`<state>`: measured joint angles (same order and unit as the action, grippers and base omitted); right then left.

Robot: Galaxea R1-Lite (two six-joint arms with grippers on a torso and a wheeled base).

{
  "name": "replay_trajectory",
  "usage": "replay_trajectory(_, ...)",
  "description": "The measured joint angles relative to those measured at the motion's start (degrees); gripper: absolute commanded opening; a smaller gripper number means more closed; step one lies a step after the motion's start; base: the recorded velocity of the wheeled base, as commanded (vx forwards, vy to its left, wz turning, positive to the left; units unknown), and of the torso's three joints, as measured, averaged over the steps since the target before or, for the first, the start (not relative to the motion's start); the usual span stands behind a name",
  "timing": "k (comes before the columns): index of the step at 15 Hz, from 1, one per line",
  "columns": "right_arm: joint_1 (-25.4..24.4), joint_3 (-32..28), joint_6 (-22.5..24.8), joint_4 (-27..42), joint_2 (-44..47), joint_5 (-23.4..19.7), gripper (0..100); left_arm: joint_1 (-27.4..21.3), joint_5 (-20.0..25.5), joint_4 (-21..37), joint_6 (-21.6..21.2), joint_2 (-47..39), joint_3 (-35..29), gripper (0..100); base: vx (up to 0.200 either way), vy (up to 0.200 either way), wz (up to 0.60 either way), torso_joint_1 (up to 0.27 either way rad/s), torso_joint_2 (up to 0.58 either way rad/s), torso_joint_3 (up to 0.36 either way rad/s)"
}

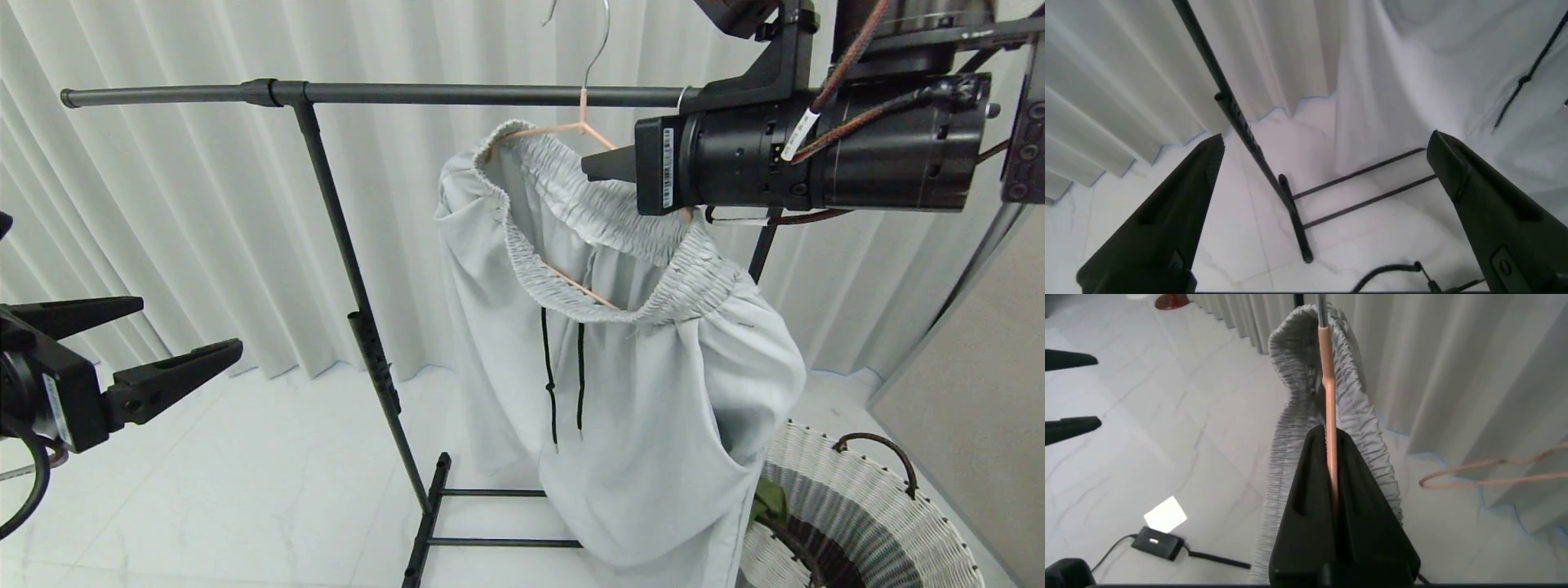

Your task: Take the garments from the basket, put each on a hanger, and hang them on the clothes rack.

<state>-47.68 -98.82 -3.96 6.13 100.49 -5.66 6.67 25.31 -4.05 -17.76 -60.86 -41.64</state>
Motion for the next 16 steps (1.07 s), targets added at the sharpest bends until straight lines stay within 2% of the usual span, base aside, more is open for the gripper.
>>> replay_trajectory(7, 0.7, -0.5, 0.0, 0.0, 1.0, 0.0, 0, -0.1, 0.0, 0.0, -0.2, 0.1, 0.1, 100, 0.2, 0.0, 0.0, 0.007, 0.0, 0.002)
replay_trajectory(10, 1.6, -0.8, 0.0, 0.0, 1.6, 1.1, 0, -0.5, 0.1, 0.0, -1.3, 0.1, 0.3, 100, 0.0, 0.0, 0.0, 0.0, 0.0, 0.0)
replay_trajectory(14, 3.3, -2.5, 0.0, -0.1, 3.9, 2.4, 0, -0.9, 0.1, 0.0, -5.9, 0.2, 1.8, 100, 0.0, 0.0, 0.0, 0.0, 0.0, 0.0)
replay_trajectory(16, 4.5, -3.7, 0.0, 0.1, 5.5, 2.7, 0, -1.5, 0.1, 0.0, -6.2, 0.4, 2.5, 100, 0.0, 0.0, 0.0, 0.0, 0.0, 0.0)
